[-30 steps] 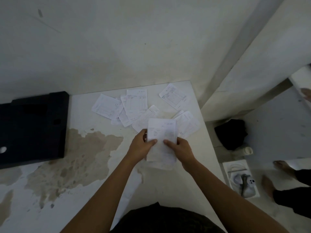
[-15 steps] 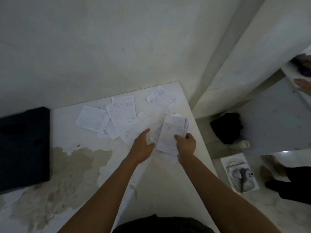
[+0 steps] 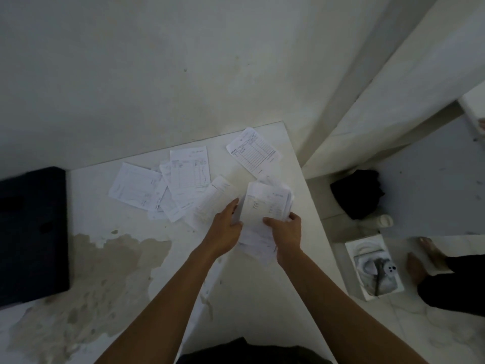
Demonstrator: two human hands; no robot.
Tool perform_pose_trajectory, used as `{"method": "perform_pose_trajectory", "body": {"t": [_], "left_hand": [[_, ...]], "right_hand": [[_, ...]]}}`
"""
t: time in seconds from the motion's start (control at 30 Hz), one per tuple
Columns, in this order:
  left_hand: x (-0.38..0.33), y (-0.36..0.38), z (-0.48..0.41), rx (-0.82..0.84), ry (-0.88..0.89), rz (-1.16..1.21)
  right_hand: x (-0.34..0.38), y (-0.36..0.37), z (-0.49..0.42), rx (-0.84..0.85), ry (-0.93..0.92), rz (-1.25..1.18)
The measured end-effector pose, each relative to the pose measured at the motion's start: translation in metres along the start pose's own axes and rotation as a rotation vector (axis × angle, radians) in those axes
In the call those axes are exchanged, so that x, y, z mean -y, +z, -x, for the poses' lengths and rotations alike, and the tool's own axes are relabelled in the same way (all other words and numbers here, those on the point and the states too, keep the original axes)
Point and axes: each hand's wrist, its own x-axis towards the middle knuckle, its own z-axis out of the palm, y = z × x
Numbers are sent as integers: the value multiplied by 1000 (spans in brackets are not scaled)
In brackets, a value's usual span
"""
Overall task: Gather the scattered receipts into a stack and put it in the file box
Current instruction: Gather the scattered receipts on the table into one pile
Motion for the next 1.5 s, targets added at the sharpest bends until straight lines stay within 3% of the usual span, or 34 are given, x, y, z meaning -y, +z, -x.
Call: {"method": "perform_pose_trajectory", "body": {"t": [0.23,0.4,0.57,0.73,0.9,1.07,1.5], "left_hand": [[7,0,6,-88,-6,36],[27,-25,19,-249,-38,-202],[48,-39,30,-60,-108,-516],[54,-40,26,33,-120,-538],[59,-39,27,54,-107,-568],[56,-39,27,67,-114,-556],[59,-44,27,72,-98,-485]], "right_hand": [[12,-17,-5,141,-106,172],[65,-4,-31,211,-370,587],[105,34,-68,238,-628,919],[102,55,-92,160,-637,1067],[100,61,-94,154,-604,953],[95,60,-96,78,-665,1014],[114,65,-100,190,-556,813]]}}
